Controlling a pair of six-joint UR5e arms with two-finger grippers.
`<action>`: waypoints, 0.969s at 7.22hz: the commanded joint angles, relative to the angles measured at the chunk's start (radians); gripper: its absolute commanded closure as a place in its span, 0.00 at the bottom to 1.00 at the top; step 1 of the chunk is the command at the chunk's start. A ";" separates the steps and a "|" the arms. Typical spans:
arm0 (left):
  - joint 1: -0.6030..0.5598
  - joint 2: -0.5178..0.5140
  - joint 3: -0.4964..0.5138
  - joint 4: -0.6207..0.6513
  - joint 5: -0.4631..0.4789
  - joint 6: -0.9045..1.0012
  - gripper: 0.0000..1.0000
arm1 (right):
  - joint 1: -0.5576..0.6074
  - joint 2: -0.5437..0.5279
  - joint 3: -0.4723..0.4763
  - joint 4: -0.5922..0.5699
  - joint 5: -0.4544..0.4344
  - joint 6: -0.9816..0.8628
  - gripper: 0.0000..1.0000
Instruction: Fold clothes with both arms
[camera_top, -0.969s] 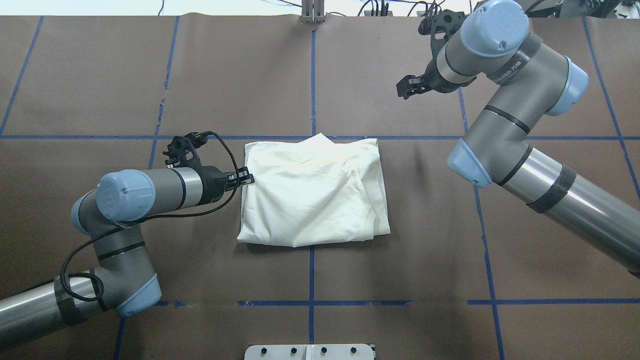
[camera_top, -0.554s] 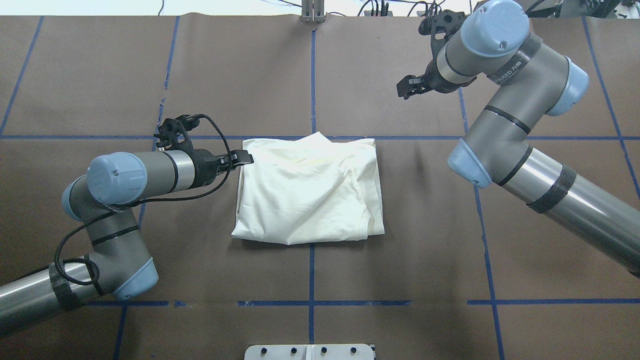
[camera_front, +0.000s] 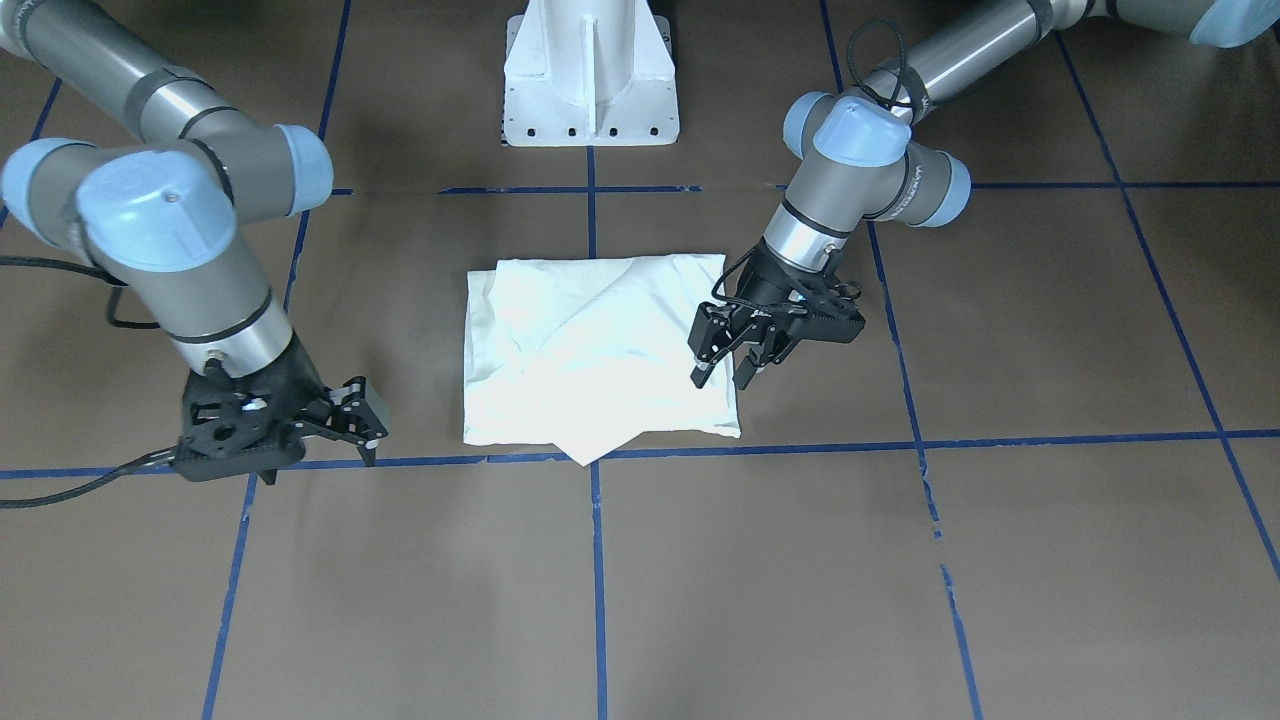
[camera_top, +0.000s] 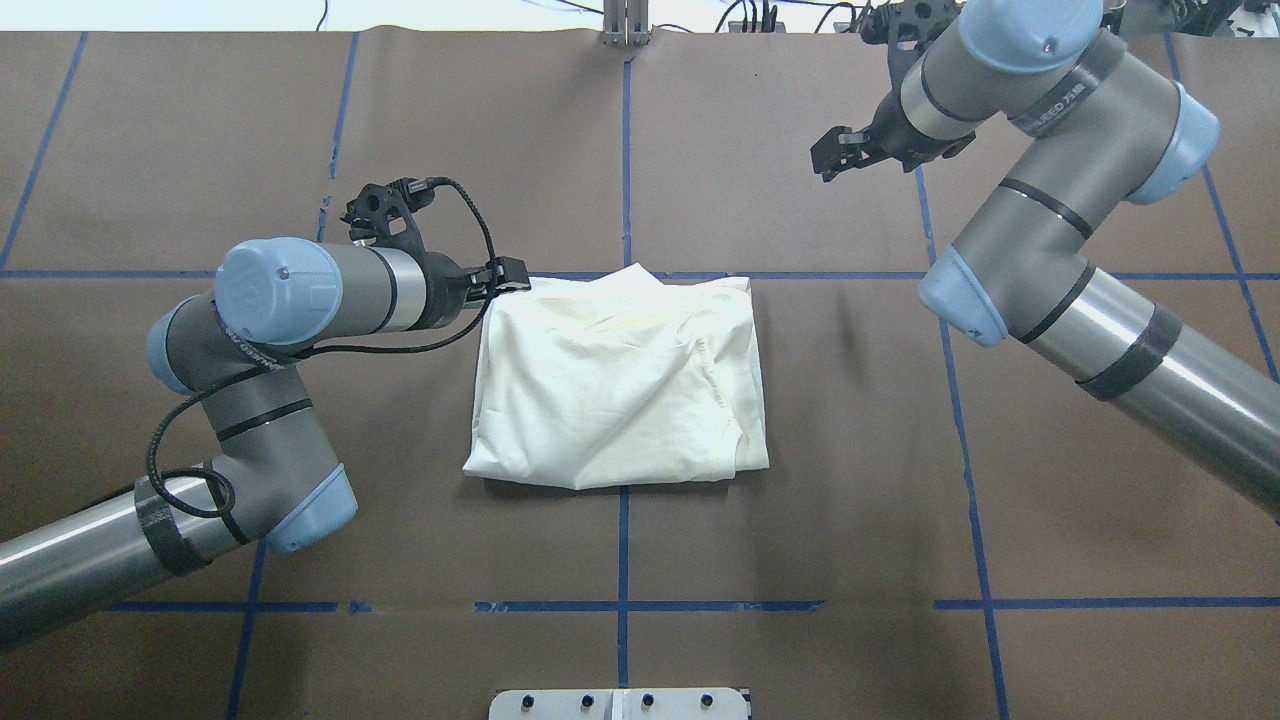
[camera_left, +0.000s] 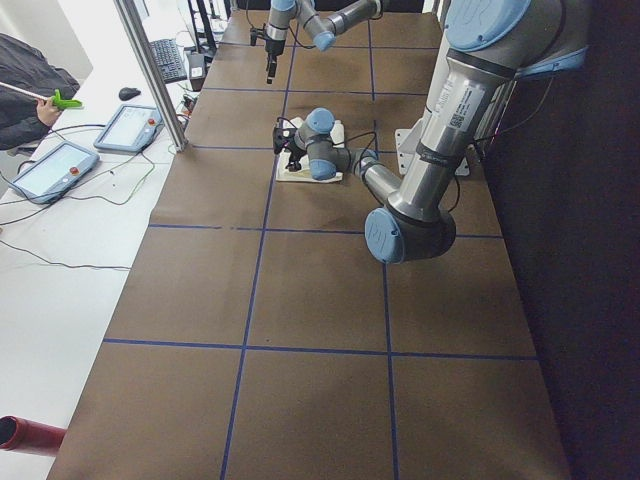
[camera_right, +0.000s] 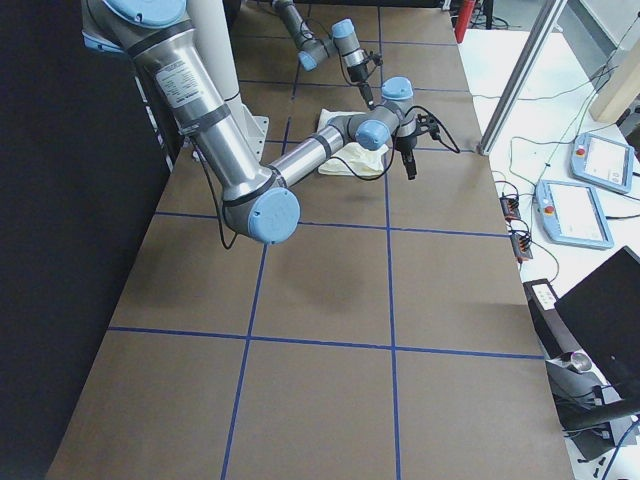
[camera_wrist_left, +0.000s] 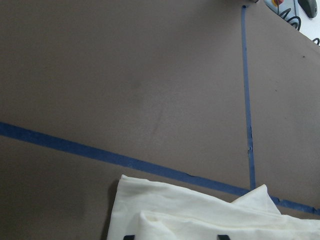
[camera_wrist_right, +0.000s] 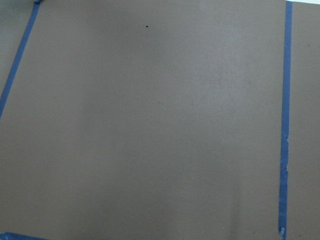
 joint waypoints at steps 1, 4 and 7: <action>-0.047 0.016 -0.076 0.113 -0.073 0.164 0.00 | 0.125 -0.008 0.005 -0.079 0.115 -0.126 0.00; -0.264 0.085 -0.390 0.655 -0.173 0.705 0.00 | 0.381 -0.076 -0.011 -0.276 0.182 -0.622 0.00; -0.628 0.246 -0.389 0.721 -0.381 1.178 0.00 | 0.577 -0.205 -0.018 -0.385 0.229 -0.872 0.00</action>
